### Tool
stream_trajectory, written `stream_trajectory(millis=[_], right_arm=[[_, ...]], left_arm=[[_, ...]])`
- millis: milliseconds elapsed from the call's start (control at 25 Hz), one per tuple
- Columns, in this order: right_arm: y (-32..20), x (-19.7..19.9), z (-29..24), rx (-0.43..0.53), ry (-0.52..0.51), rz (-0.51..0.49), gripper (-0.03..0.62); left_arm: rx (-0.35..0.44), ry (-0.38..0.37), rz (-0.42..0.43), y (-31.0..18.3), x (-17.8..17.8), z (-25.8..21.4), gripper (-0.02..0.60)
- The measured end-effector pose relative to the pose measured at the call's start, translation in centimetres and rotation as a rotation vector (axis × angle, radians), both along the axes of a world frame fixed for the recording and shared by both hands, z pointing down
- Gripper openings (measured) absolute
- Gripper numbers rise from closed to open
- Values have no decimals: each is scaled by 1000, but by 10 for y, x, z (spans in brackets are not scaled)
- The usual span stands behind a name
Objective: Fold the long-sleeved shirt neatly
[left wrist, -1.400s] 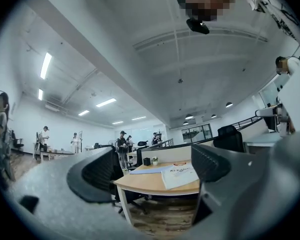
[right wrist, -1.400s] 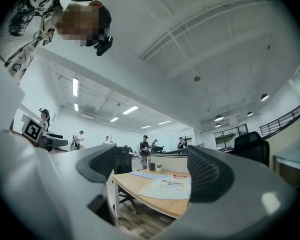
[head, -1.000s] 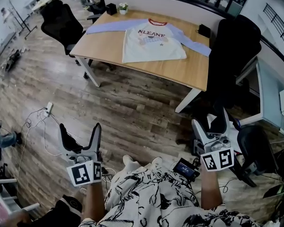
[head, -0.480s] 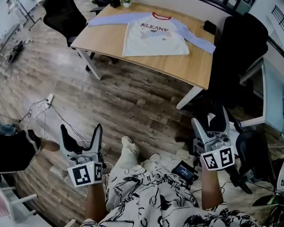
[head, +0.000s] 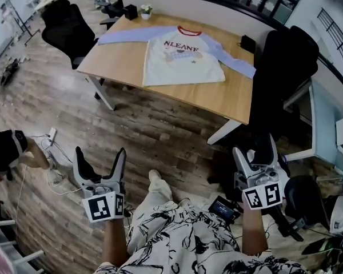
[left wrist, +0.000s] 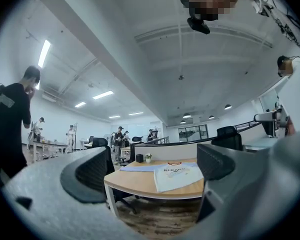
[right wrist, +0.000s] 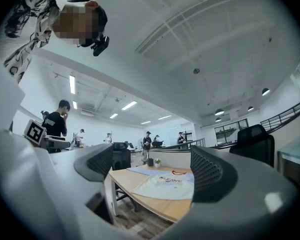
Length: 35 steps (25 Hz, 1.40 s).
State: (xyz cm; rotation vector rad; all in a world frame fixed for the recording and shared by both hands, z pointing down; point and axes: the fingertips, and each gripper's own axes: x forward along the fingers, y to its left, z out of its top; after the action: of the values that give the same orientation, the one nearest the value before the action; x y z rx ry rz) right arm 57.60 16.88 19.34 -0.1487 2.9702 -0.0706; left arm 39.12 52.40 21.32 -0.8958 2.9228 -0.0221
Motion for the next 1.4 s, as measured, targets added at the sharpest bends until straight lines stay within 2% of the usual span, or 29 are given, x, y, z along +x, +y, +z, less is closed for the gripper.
stream_trajectory(millis=[160,520,720,920,1040,1200,1400], right_arm=[[-4,-44,-5,27,-5,13,477],[2,-141,-14,15,-48,31,477],[10,-174,-17,18,-38,43,477],[4,-190,-7,3,-5,60,477],[-4,-204,0,-2,7,65,477],[-17,-229,7,15,18,52,477],[-52,-274,9,8,2,51,477]], left_arm=[[10,-12,12,-6,-51,-1,546],[52,-23,25,4,-147,-7,534],[45,-22,33,15,-182,-11,534],[53,15,29,16,-205,3,535],[41,31,36,6,-218,12,534],[-19,25,68,-16,-235,20,528],[-24,21,52,-48,-278,20,525]])
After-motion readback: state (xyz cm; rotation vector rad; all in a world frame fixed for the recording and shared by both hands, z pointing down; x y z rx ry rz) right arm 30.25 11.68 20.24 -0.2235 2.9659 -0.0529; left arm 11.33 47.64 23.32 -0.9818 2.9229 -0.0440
